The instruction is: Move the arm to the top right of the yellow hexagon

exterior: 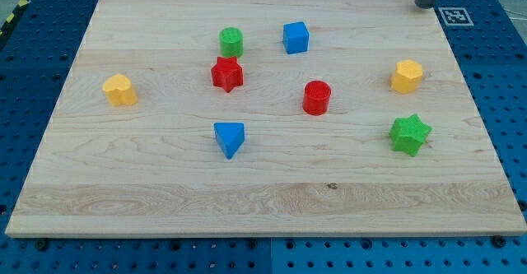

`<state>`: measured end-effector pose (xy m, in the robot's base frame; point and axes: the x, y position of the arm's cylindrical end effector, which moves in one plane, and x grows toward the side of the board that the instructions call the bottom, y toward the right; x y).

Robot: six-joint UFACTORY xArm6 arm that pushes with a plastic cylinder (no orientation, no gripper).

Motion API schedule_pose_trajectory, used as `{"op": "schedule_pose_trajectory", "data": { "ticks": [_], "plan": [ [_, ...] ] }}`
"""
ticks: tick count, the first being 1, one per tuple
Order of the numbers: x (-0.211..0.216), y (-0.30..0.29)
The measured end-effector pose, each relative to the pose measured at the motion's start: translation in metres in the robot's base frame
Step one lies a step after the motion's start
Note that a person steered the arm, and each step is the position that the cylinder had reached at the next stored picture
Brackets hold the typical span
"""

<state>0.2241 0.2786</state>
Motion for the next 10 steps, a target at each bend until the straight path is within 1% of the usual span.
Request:
{"op": "schedule_pose_trajectory", "data": {
  "ticks": [1,2,4,6,7,10],
  "plan": [
    [0.01,0.001],
    [0.031,0.007],
    [0.037,0.007],
    [0.074,0.007],
    [0.084,0.007],
    [0.095,0.017]
  ]
}}
